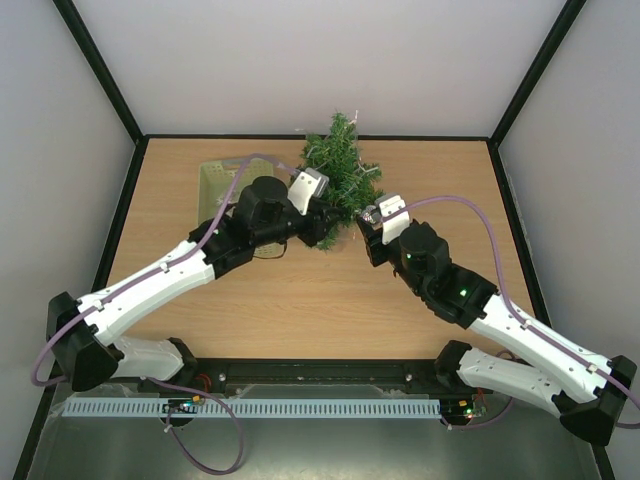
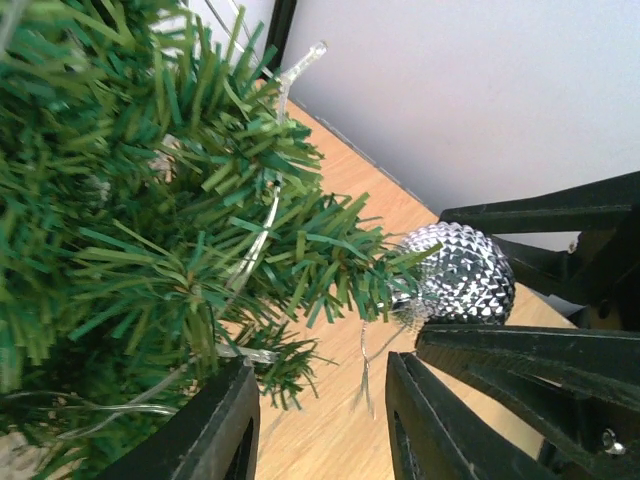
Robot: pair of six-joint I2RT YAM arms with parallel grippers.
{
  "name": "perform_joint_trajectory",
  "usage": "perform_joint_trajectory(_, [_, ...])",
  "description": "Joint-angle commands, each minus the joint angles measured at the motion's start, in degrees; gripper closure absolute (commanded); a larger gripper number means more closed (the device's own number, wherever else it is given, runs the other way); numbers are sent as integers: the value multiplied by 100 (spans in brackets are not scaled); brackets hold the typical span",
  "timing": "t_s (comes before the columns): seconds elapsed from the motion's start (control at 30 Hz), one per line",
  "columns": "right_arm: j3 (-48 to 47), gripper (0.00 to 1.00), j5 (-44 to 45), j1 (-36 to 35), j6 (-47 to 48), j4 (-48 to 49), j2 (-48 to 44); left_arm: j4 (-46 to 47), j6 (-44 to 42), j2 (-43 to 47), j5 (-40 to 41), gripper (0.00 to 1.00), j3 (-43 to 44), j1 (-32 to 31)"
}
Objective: Decorate the small christmas tree
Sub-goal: Hang the decoration item on the Christmas tree.
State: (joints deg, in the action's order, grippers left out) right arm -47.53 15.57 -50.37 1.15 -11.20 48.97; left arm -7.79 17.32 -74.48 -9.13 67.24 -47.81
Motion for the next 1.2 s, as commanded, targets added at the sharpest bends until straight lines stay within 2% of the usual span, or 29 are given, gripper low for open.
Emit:
perform_joint_trajectory(0.0, [-205,66,-10,25,25,171,-48,-351,-486,215,430,62,303,29])
perform_joint_trajectory(0.2, [-239,66,-18,23,-13,162,-74,-386,-1089,136,139,61,537,28])
perform_joint_trajectory(0.57, [-224,66,-109,21,-102,92,-177,-338,-2003,-254,-706,71,665,19])
perform_joint_trajectory(1.0, [-235,66,-140,25,-115,101,-159,-76,-2128,-495,-528,71,602,-16])
perform_joint_trajectory(1.1, [-240,66,-143,27,-115,101,-160,23,-2136,-500,-456,75,578,-28])
perform_joint_trajectory(1.17, [-247,66,-138,28,-115,84,-168,128,-2125,-469,-377,80,543,-29])
